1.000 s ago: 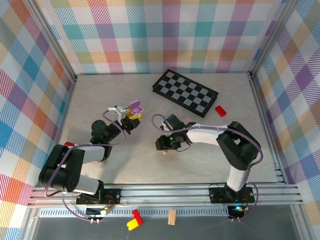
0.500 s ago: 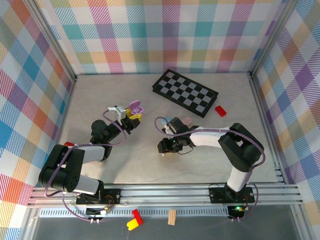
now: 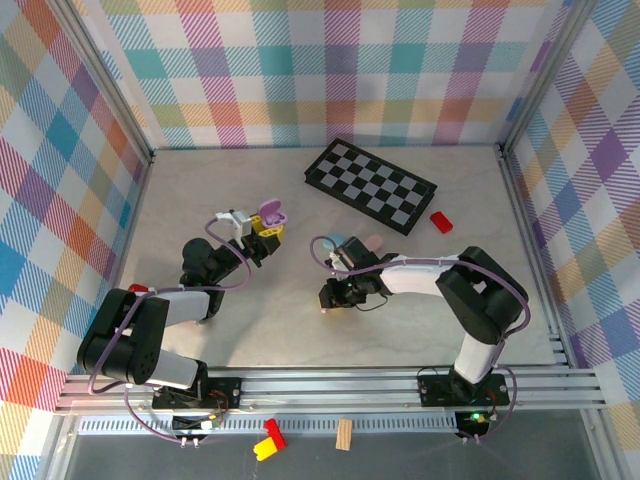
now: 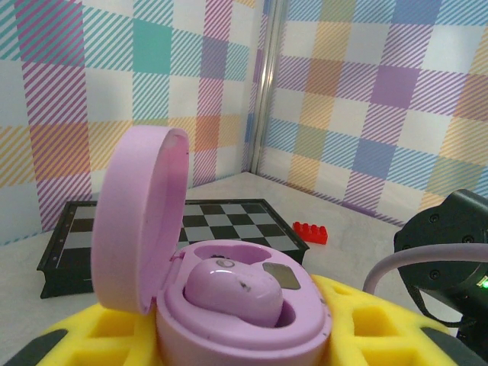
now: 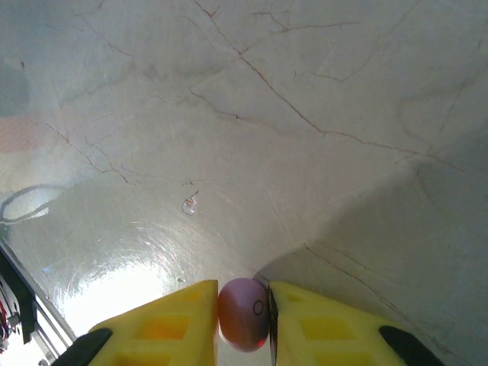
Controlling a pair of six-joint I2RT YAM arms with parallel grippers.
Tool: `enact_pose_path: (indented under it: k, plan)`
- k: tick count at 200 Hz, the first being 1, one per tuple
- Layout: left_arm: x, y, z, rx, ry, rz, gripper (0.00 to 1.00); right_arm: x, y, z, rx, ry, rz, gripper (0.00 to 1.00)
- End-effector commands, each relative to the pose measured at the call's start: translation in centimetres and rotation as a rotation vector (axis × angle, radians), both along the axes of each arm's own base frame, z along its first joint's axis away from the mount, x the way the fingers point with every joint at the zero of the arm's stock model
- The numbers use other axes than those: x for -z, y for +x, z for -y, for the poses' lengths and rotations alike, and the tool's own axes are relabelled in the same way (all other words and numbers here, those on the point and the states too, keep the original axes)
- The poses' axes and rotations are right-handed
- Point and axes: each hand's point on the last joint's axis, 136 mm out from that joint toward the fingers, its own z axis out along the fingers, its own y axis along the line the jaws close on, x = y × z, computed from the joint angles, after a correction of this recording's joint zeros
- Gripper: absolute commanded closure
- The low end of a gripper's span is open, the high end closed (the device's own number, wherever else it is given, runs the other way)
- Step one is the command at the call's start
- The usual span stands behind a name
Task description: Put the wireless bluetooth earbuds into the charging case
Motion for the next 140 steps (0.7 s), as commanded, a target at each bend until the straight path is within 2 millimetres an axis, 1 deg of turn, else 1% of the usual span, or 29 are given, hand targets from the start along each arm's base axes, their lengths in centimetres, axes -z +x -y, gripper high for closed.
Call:
enact_pose_path:
  k: [1, 32, 51, 73, 103, 119, 140]
  plan:
    - [-1.7, -0.1, -0.1, 0.019, -0.007, 0.07, 0.72, 0.2, -1.0, 0.9, -0.019, -0.045, -0.015, 0.78]
    - [-0.8, -0.3, 0.6, 0.039, 0.019, 0.068, 0.72, -1.7, -0.1, 1.6, -0.003, -0.069, 0.065, 0.78]
    - [0.1, -0.6, 1.2, 0.056, 0.038, 0.063, 0.72, -3.7, 0.7, 2.2, 0.009, -0.092, 0.131, 0.78]
    - [1.0, -1.2, 2.0, 0.084, 0.062, 0.065, 0.72, -6.7, 1.5, 2.8, 0.011, -0.103, 0.213, 0.77]
    - [1.7, -2.4, 3.7, 0.171, 0.074, 0.053, 0.72, -11.7, 2.6, 3.4, 0.002, -0.098, 0.353, 0.77]
    - [2.1, -3.1, 4.6, 0.223, 0.079, 0.046, 0.72, -14.5, 3.1, 3.3, -0.016, -0.073, 0.43, 0.77]
    - [2.6, -3.8, 5.9, 0.28, 0.078, 0.024, 0.72, -17.5, 3.6, 3.0, -0.051, -0.04, 0.526, 0.77]
